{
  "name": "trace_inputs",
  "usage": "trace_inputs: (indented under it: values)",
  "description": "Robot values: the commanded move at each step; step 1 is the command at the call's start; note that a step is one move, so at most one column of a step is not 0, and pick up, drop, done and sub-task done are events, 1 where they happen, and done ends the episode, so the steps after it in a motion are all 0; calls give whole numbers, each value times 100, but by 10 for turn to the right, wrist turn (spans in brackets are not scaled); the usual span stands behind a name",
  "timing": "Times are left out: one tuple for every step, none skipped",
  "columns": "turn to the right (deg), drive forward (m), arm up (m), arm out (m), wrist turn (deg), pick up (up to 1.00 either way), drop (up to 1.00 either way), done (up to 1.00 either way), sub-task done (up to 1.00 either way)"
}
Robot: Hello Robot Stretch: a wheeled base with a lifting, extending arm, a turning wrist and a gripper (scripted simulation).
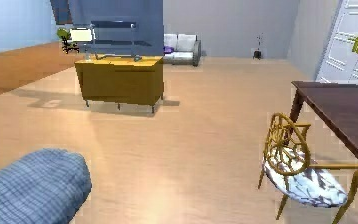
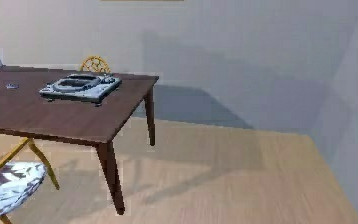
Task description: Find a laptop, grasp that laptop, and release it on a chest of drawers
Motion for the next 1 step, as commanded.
trace_inputs:
  values:
    - [0, 100, 0, 0, 0, 0, 0, 0, 0]
